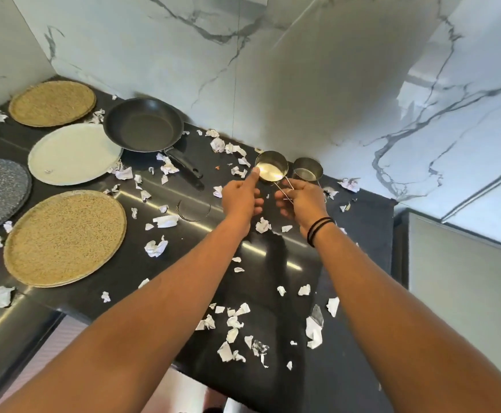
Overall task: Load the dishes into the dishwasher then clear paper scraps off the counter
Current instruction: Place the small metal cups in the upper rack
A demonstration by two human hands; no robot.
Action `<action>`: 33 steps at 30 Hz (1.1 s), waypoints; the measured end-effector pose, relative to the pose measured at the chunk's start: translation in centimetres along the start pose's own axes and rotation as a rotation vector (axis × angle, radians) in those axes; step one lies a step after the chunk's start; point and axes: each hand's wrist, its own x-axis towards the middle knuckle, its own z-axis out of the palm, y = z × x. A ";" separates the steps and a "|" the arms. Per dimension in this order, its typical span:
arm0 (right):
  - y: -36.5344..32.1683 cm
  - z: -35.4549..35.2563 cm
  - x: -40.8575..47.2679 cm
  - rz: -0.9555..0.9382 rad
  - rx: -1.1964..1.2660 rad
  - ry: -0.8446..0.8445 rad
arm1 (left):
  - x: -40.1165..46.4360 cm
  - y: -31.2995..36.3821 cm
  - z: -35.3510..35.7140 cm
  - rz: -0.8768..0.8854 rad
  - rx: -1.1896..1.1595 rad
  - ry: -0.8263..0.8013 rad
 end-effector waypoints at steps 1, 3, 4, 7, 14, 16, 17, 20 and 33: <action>0.2 -0.9 -0.6 -0.007 -0.005 -0.008 | -0.2 0.1 0.1 0.012 -0.015 -0.001; 0.7 -2.9 -2.2 0.009 0.038 -0.033 | -1.0 0.1 0.3 0.019 -0.052 -0.082; 1.0 -3.8 -3.0 0.021 0.059 -0.050 | -1.6 0.1 0.5 0.016 -0.064 -0.133; 2.4 -7.3 -6.0 0.022 0.093 -0.034 | -4.0 -0.3 1.8 -0.011 -0.011 -0.267; 6.3 -17.6 -13.7 0.017 0.126 0.133 | -11.9 -5.2 7.5 -0.056 0.135 -0.506; 8.0 -20.9 -16.7 0.025 0.158 0.203 | -14.8 -7.2 9.5 -0.078 0.197 -0.571; 9.0 -22.4 -18.1 0.031 0.181 0.248 | -16.3 -8.2 10.6 -0.083 0.219 -0.604; 12.2 -26.4 -22.6 0.061 0.230 0.369 | -21.3 -11.2 13.1 -0.059 0.287 -0.733; 27.6 -38.7 -47.2 0.032 0.709 0.780 | -42.9 -25.7 18.1 0.006 0.524 -1.044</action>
